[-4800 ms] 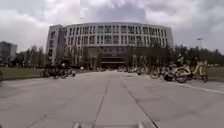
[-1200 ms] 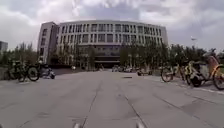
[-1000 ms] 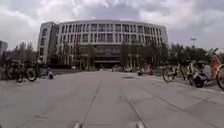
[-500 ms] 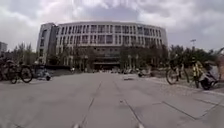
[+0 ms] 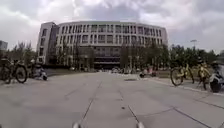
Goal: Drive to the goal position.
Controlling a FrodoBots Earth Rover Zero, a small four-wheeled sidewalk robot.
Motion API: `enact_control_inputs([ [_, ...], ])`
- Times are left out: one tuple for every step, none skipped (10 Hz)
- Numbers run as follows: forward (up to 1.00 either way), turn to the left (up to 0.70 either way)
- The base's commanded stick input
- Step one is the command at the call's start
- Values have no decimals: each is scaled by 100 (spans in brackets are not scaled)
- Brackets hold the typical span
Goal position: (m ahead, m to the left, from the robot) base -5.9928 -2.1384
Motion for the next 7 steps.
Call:
enact_control_inputs([
  [60,0],
  [60,0],
  [60,0],
  [60,0],
  [60,0],
  [60,0],
  [60,0],
])
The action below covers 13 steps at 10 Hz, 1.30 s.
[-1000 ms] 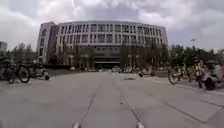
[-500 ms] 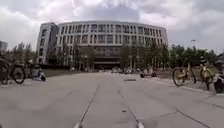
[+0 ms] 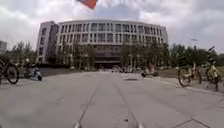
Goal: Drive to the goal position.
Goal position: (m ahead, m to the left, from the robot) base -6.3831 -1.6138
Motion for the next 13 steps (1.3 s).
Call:
enact_control_inputs([
  [60,0],
  [60,0],
  [60,0],
  [60,0],
  [60,0],
  [34,0],
  [8,0],
  [0,27],
  [0,60],
  [0,60],
  [0,60],
  [0,60],
  [0,60],
])
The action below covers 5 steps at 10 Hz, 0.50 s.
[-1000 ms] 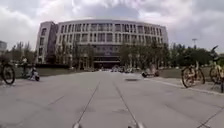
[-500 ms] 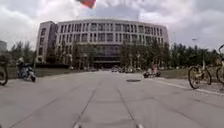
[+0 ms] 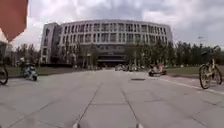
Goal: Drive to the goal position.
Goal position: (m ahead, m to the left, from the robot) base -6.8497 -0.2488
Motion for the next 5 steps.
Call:
enact_control_inputs([
  [0,60],
  [0,60],
  [0,60],
  [0,60],
  [0,60],
])
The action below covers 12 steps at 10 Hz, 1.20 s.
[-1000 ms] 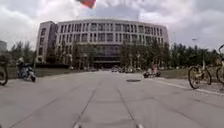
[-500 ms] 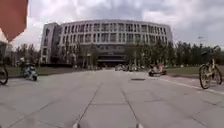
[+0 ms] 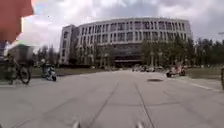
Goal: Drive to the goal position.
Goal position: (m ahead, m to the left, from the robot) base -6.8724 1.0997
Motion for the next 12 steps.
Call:
enact_control_inputs([
  [0,60],
  [0,60],
  [0,60],
  [0,60],
  [0,60],
  [0,60],
  [0,60],
  [0,60],
  [0,60],
  [0,60],
  [0,60],
  [0,60],
])
